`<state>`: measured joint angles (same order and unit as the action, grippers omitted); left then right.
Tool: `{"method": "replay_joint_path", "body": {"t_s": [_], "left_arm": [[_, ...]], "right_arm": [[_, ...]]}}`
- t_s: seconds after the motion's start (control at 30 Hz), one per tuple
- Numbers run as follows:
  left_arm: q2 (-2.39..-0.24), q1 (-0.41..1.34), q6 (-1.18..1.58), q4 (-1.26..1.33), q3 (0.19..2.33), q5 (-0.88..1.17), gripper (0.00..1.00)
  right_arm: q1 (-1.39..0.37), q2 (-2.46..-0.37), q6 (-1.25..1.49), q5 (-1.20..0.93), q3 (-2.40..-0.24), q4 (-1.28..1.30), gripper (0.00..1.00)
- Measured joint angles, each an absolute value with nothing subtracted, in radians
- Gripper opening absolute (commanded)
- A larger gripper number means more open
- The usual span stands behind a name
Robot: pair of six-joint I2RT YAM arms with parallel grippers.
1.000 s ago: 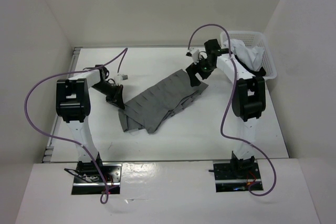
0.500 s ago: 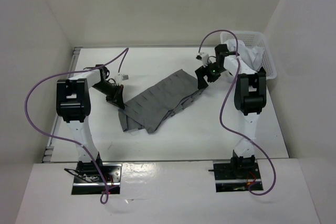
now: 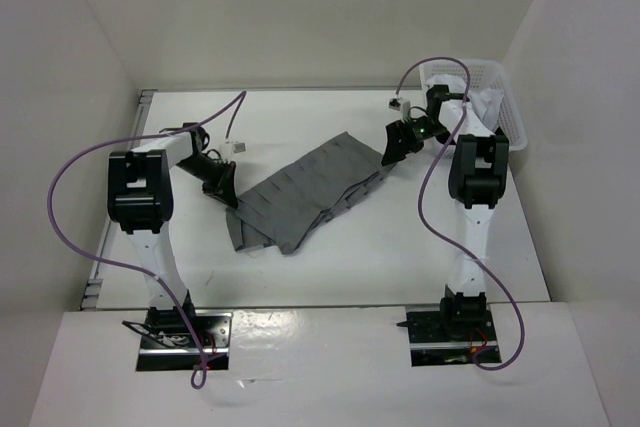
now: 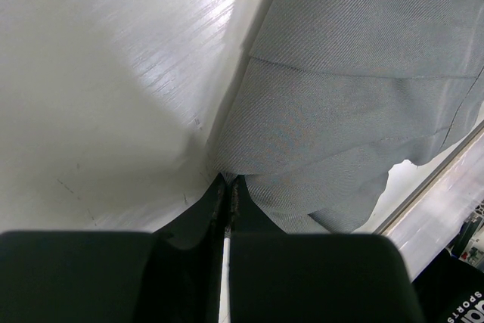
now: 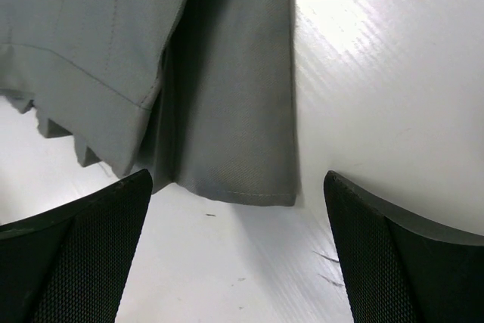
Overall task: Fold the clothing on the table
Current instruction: Fold the skirt
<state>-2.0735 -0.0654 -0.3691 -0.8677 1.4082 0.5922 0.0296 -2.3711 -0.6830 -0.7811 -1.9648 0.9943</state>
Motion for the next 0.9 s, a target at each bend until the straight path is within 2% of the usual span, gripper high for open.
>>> {"method": "replay_joint_path", "body": {"t_s": [0.73,0.9], "left_arm": [[-2.074,-0.046,-0.369,-0.868,1.408,0.593,0.0],[-2.074,-0.046,-0.369,-0.868,1.408,0.593,0.0]], "right_arm": [[-0.025,-2.413,-0.715,-0.905,-1.997,1.131,0.99],[-0.027,-2.415,-0.686,-0.906,-1.997,1.12,0.91]]}}
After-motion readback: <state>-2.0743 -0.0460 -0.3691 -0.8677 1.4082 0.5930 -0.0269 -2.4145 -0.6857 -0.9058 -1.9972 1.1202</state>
